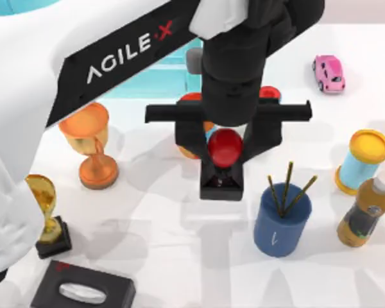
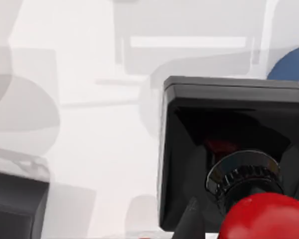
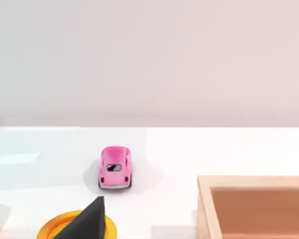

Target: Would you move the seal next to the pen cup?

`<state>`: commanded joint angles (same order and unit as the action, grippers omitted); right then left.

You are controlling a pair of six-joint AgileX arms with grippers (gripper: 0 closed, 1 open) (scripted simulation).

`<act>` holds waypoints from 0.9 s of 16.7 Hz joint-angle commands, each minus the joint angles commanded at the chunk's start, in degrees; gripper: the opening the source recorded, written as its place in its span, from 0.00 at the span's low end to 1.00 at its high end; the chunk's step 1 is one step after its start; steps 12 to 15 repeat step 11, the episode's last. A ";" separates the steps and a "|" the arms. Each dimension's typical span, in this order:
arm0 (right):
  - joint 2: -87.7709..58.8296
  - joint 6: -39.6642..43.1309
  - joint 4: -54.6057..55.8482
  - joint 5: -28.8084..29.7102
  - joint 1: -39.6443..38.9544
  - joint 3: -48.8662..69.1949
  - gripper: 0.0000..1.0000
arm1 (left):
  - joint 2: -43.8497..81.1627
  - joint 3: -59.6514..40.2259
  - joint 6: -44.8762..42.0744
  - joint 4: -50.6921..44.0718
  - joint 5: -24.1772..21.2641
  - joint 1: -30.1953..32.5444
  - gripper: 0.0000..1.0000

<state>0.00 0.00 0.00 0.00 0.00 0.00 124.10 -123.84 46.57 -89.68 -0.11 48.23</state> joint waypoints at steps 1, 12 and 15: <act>0.00 0.00 0.00 0.00 0.00 0.00 1.00 | 0.00 0.00 0.00 0.00 0.00 0.00 0.68; 0.00 0.00 0.00 0.00 0.00 0.00 1.00 | 0.00 0.00 0.00 0.00 0.00 0.00 1.00; 0.00 0.00 0.00 0.00 0.00 0.00 1.00 | 0.00 0.00 0.00 0.00 0.00 0.00 1.00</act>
